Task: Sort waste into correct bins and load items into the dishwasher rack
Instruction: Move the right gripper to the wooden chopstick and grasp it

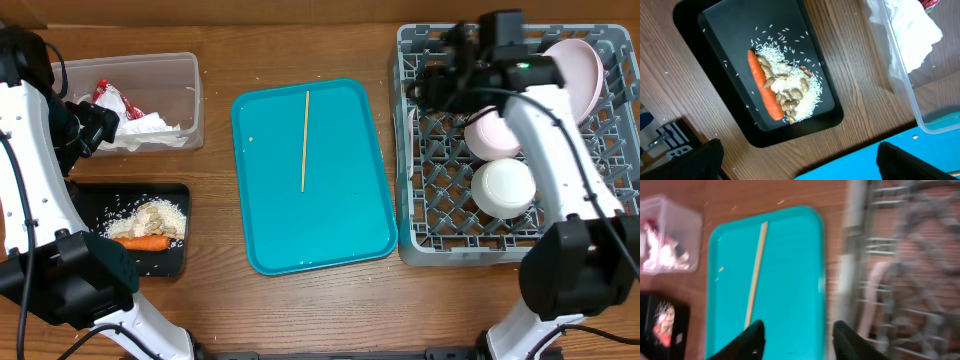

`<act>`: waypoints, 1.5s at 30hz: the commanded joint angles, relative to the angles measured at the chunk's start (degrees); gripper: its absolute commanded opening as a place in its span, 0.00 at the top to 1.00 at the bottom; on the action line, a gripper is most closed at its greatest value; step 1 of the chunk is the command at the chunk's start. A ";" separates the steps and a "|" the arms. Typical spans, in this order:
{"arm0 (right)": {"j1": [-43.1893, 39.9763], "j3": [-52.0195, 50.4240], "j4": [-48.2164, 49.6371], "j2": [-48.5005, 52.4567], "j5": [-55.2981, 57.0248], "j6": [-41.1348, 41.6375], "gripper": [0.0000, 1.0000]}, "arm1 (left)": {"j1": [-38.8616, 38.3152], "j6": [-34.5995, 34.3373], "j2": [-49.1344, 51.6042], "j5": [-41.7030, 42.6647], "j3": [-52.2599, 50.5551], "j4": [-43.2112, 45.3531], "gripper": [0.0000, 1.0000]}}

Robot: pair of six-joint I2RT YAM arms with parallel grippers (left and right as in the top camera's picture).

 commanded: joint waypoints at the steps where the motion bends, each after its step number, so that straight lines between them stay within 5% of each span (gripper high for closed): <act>1: 8.09 0.94 1.49 0.17 4.22 2.10 0.45 | -0.28 0.07 -1.62 0.04 -0.07 -0.11 0.00; 8: 22.62 -0.44 8.09 2.03 29.66 15.10 0.36 | -0.28 0.07 -1.62 0.04 -0.07 -0.11 0.00; 21: 32.24 -0.57 16.87 20.94 34.23 22.36 0.39 | -0.28 0.07 -1.62 0.04 -0.07 -0.11 0.00; 30: 32.92 -0.68 17.05 26.14 36.06 24.09 0.51 | -0.28 0.07 -1.62 0.04 -0.07 -0.11 0.00; 38: 32.92 -0.68 14.45 26.25 40.52 24.85 0.85 | -0.28 0.07 -1.62 0.04 -0.07 -0.11 0.00; 45: 33.03 -0.66 11.65 26.23 41.64 24.83 0.96 | -0.28 0.07 -1.62 0.04 -0.07 -0.11 0.00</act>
